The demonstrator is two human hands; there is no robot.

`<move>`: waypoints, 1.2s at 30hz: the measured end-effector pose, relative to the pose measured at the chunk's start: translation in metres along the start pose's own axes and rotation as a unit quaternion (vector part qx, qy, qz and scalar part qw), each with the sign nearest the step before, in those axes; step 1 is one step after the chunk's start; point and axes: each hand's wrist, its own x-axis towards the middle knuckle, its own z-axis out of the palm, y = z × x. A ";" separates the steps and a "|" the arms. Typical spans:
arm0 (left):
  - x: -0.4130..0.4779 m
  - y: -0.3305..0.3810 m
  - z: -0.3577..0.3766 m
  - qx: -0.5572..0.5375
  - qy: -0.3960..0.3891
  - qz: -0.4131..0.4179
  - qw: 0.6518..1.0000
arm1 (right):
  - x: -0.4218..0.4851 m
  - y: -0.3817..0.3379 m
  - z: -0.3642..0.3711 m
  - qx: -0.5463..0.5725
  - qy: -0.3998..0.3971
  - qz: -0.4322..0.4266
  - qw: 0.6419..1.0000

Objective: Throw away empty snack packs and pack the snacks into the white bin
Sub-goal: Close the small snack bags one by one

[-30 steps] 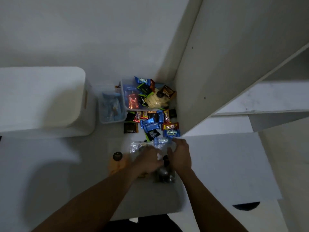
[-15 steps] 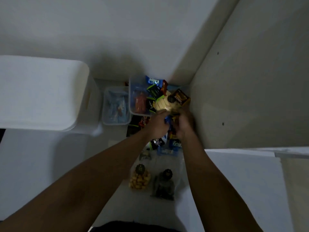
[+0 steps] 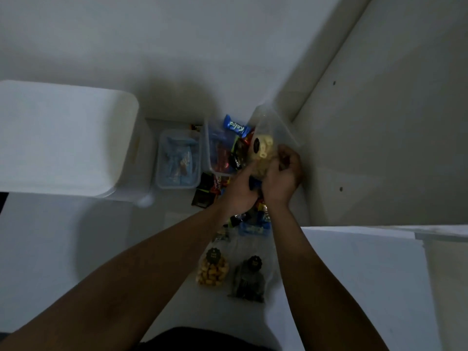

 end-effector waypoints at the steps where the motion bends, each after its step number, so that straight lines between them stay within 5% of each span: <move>1: -0.002 0.004 -0.002 -0.019 -0.001 0.011 1.000 | -0.002 -0.005 -0.003 -0.001 -0.003 -0.019 1.000; 4: -0.014 0.026 -0.017 -0.037 0.039 0.002 0.999 | -0.012 -0.021 -0.016 0.007 -0.022 -0.071 0.997; 7: -0.027 0.045 -0.039 -0.041 0.166 0.002 0.985 | -0.027 -0.038 -0.029 0.013 -0.071 -0.082 0.994; 12: -0.053 0.074 -0.084 -0.176 0.268 0.035 0.946 | -0.060 -0.071 -0.042 0.013 -0.169 -0.068 0.983; 19: -0.116 0.082 -0.134 -0.172 0.311 0.098 0.930 | -0.123 -0.125 -0.033 0.141 -0.109 -0.046 0.983; 36: -0.243 0.122 -0.209 -0.087 0.379 0.180 0.903 | -0.227 -0.218 -0.023 0.107 -0.174 -0.231 0.951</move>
